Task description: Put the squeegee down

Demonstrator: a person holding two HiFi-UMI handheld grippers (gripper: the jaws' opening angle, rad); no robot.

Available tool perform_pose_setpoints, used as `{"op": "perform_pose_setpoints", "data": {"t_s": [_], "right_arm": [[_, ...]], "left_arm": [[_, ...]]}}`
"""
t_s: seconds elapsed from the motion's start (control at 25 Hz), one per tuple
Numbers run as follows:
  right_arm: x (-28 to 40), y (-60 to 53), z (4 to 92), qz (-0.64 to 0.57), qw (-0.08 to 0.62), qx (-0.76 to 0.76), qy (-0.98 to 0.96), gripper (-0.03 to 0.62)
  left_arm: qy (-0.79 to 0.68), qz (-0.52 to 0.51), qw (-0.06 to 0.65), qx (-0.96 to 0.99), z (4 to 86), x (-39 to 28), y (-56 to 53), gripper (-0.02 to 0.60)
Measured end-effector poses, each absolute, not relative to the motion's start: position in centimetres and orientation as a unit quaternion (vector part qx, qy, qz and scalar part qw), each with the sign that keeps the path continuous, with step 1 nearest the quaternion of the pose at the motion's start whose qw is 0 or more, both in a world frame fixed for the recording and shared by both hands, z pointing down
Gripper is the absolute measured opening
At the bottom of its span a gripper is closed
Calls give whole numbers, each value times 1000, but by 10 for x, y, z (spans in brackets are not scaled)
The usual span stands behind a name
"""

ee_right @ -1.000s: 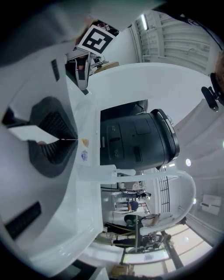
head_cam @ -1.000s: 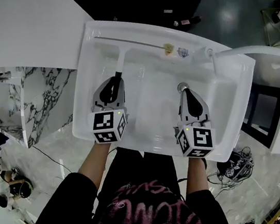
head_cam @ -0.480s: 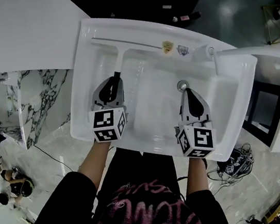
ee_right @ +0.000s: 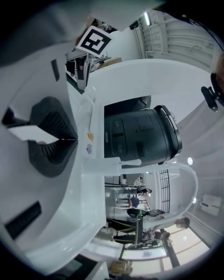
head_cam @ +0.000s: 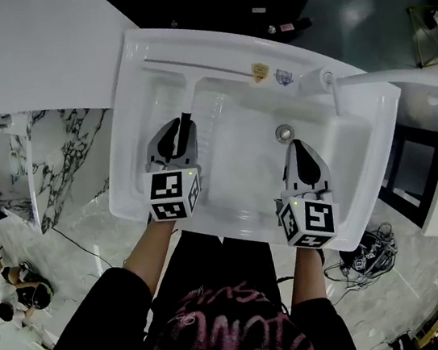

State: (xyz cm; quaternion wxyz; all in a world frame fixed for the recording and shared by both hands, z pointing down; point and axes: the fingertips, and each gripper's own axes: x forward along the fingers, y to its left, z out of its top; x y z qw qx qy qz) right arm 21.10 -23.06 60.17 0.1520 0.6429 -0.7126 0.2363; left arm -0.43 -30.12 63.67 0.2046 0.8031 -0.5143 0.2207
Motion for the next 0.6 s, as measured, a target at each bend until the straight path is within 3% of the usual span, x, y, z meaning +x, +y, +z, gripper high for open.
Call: {"op": "perform_pose_setpoints", "data": {"t_s": [0.6], "right_arm": [[199, -219, 583, 222, 142, 642, -720, 21]], "left_arm": [[-532, 191, 200, 800, 611, -24, -284, 87]]}}
